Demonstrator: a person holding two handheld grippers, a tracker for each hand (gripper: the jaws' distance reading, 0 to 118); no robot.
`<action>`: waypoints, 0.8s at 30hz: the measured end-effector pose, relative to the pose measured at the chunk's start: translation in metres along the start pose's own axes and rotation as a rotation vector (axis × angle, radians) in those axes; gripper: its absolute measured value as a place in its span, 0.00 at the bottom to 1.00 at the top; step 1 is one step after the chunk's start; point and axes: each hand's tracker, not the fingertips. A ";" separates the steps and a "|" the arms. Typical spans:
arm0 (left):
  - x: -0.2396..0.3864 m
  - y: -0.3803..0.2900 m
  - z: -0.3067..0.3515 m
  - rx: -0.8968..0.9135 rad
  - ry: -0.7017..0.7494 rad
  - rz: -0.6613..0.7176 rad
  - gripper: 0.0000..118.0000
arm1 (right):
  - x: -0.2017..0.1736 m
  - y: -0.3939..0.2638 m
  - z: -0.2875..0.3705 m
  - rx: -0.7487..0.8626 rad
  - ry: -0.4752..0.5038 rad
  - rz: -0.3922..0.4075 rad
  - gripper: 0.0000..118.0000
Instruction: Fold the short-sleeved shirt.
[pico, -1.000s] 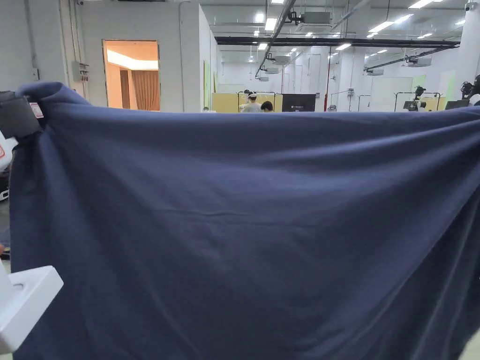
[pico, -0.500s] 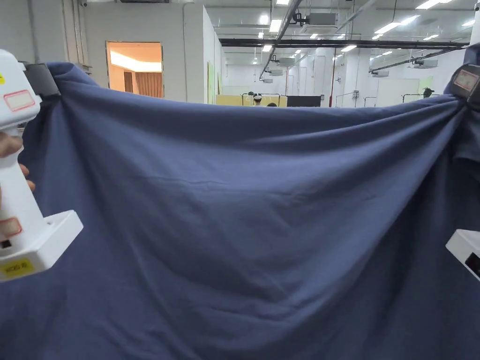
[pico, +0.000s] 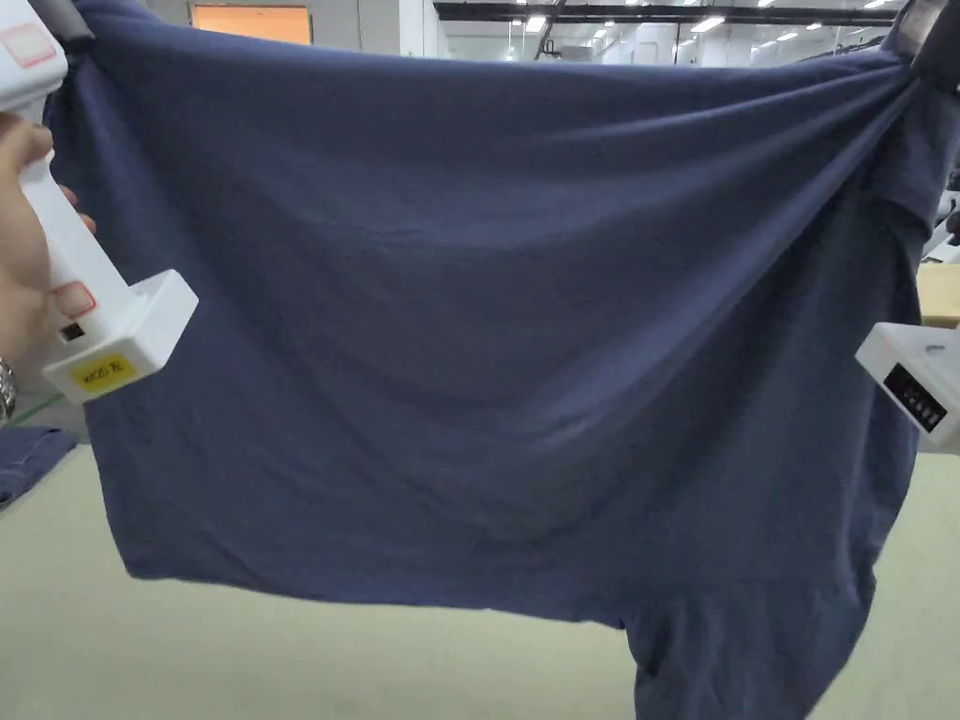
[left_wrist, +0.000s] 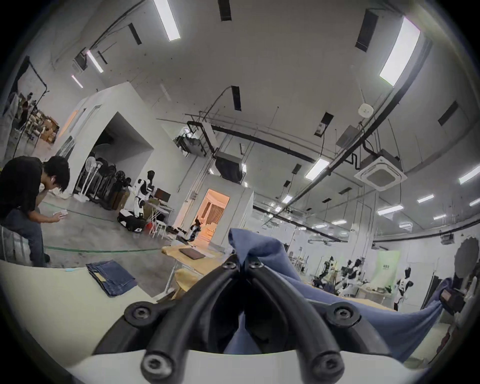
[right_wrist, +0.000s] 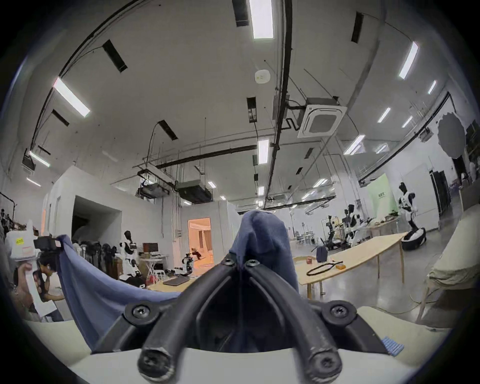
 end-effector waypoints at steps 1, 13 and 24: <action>-0.001 -0.003 -0.002 0.006 -0.002 0.005 0.00 | 0.001 -0.003 -0.004 0.002 -0.001 0.009 0.00; -0.027 -0.064 0.026 -0.050 0.015 -0.060 0.00 | 0.015 -0.075 0.034 -0.124 0.008 0.003 0.00; -0.068 -0.108 0.196 -0.319 0.001 -0.202 0.00 | 0.012 -0.121 0.207 -0.386 0.035 -0.046 0.00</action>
